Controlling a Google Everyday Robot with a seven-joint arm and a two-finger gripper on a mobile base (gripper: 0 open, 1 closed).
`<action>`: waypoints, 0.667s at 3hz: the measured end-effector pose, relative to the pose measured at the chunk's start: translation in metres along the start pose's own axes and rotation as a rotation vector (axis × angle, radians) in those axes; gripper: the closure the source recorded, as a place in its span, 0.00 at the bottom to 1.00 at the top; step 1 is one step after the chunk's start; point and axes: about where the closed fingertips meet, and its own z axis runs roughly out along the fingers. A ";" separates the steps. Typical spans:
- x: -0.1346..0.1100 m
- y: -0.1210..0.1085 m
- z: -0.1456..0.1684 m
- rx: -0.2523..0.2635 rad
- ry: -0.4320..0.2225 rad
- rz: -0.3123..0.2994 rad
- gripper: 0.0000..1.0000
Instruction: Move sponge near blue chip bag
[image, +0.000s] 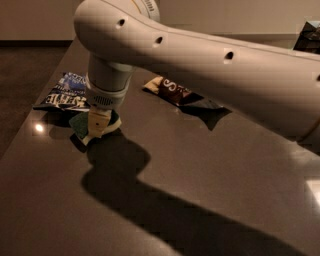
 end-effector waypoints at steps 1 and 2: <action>0.000 0.001 -0.001 0.000 0.000 0.000 0.12; 0.000 0.002 -0.001 0.000 0.001 -0.001 0.00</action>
Offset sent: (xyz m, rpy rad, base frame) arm -0.0010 -0.0003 0.0005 -0.0001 -0.0002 -0.0003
